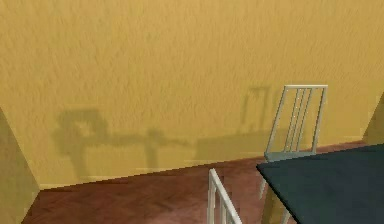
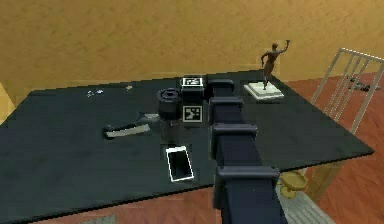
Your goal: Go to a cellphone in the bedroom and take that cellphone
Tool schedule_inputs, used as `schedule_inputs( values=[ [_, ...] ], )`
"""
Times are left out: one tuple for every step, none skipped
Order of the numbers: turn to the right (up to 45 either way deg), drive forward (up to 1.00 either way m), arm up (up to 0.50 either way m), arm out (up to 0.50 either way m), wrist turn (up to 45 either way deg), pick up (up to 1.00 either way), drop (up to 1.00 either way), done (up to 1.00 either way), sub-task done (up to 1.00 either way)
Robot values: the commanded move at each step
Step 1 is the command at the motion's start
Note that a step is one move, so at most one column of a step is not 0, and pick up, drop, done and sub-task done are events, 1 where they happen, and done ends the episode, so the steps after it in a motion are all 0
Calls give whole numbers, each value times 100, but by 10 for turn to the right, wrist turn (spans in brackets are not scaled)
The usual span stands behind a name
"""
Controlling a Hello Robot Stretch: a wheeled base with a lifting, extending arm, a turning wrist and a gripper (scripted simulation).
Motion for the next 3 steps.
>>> schedule_inputs(
  values=[
    [0, 0, 0, 0, 300, 0, 0, 0, 0],
    [0, 0, -30, 0, 0, 0, 0, 0, 0],
    [0, 0, 0, 0, 0, 100, 0, 0, 0]
  ],
)
